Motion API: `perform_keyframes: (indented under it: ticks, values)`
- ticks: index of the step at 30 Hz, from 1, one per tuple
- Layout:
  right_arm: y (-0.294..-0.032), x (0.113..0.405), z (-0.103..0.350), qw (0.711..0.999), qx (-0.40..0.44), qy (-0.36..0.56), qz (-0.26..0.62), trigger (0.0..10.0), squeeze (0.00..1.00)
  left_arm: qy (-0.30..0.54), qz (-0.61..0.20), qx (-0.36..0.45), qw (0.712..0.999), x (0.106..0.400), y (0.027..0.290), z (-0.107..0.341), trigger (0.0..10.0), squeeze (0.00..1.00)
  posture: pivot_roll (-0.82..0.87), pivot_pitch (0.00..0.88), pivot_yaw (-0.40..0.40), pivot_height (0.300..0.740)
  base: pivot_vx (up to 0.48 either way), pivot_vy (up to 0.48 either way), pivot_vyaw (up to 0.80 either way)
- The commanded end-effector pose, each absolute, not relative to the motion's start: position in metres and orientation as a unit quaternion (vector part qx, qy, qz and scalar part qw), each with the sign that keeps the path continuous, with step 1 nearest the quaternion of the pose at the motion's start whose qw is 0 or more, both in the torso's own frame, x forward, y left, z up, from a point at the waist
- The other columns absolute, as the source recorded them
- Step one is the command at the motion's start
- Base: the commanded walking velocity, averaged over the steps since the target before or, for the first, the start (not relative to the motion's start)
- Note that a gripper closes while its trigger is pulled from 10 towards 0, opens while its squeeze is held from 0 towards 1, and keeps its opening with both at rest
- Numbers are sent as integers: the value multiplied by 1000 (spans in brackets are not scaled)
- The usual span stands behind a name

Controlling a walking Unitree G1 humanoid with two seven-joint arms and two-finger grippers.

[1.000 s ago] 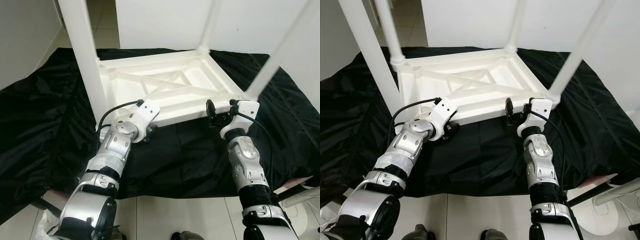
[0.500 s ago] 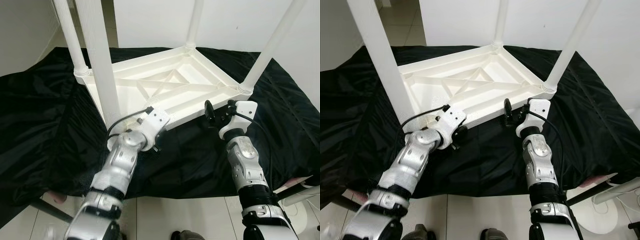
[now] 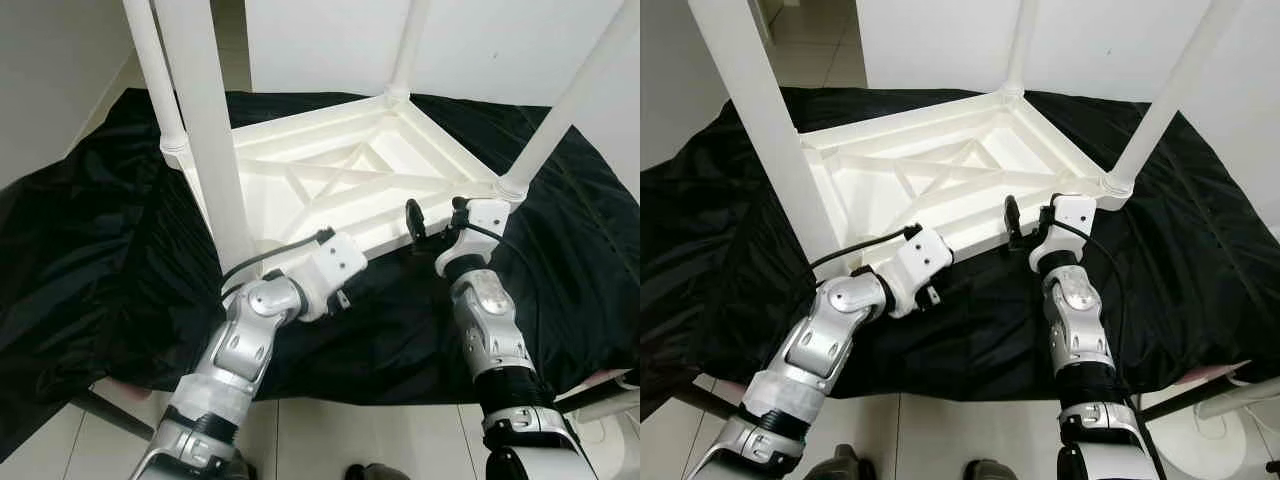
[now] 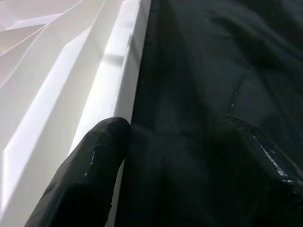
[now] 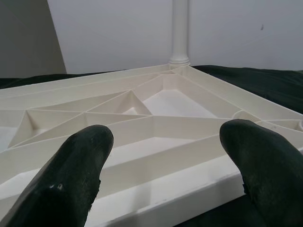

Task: Building children table

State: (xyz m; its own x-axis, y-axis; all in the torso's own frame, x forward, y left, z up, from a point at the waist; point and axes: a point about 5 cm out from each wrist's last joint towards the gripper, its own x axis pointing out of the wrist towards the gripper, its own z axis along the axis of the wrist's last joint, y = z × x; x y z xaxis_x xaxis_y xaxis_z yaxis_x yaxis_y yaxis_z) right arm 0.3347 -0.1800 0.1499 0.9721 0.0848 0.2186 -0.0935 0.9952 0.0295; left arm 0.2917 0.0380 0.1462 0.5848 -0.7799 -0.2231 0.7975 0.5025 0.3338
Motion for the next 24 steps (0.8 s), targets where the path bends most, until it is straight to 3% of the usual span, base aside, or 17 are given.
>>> perform_keyframes:
  ticks: [1, 6, 14, 20, 24]
  values:
    - [-181, 336, 148, 993, 21, -105, 41, 10000, 0, 6, -462, 207, 862, 288, 38, 149, 10000, 0, 0, 16, -12, 740, 0, 0, 0]
    - [-180, 336, 148, 993, 18, -105, 43, 10000, 0, -25, -490, 173, 854, 264, 54, 158, 10000, 0, -1, 15, -11, 740, 0, 0, 0]
    - [-178, 340, 149, 993, 14, -103, 52, 10000, 0, 13, -556, 139, 819, 217, 101, 159, 10000, 0, 30, 17, -35, 740, 0, 0, 0]
    - [-175, 343, 150, 993, 12, -103, 59, 10000, 0, 29, -556, 122, 821, 207, 118, 162, 10000, 0, 44, 18, -45, 740, 0, 0, 0]
    - [-174, 346, 152, 992, 10, -103, 65, 10000, 0, 73, -525, 129, 838, 199, 145, 157, 10000, 0, 53, 20, -55, 740, 0, 0, 0]
